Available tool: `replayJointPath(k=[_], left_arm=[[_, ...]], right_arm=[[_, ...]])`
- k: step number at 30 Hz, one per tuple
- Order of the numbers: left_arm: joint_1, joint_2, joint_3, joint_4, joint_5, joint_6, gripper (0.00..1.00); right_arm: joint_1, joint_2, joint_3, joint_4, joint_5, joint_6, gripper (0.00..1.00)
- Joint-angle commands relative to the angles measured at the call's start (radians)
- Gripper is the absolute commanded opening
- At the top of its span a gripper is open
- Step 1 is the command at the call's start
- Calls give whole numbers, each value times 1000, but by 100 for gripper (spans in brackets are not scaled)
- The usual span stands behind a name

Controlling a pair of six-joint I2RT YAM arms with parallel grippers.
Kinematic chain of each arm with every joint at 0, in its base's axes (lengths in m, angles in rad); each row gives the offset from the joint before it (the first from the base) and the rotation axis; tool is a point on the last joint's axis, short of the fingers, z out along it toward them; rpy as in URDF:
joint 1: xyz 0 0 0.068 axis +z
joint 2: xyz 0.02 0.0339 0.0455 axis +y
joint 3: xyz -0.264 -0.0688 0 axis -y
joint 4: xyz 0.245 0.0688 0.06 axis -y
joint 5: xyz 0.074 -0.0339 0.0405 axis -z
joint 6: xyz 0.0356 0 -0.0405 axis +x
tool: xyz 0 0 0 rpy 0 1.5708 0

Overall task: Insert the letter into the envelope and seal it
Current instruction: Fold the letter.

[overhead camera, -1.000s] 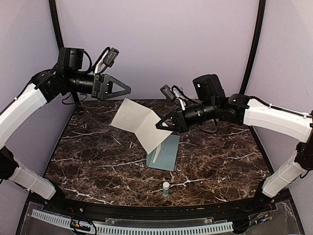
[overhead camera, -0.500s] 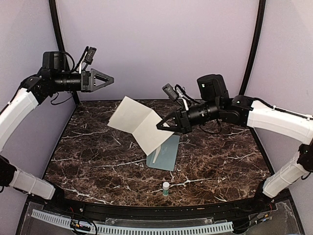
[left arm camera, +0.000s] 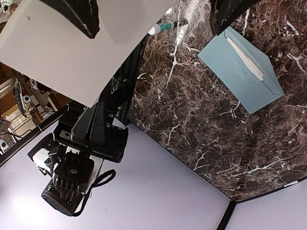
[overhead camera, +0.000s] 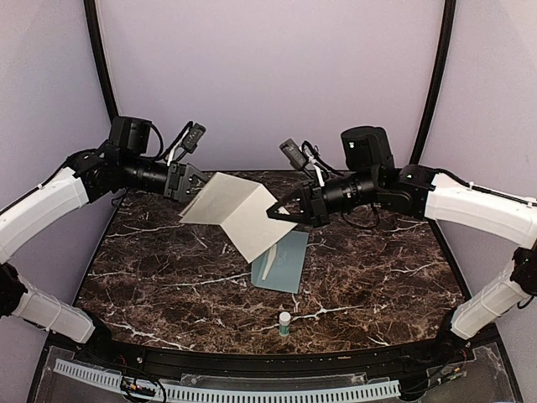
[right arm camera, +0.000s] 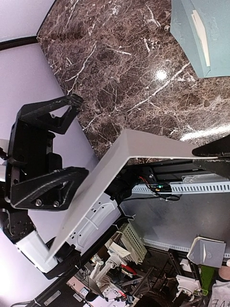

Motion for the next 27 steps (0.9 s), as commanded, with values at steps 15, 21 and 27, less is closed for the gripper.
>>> replayJointPath(k=[15, 21, 27], left_arm=[[-59, -15, -82, 191, 155, -75, 76], [-61, -34, -128, 273, 201, -111, 75], [-73, -31, -152, 301, 218, -130, 71]], right_arm=[[6, 29, 24, 94, -61, 70, 0], [6, 47, 21, 127, -73, 94, 0], [6, 52, 12, 175, -122, 127, 0]])
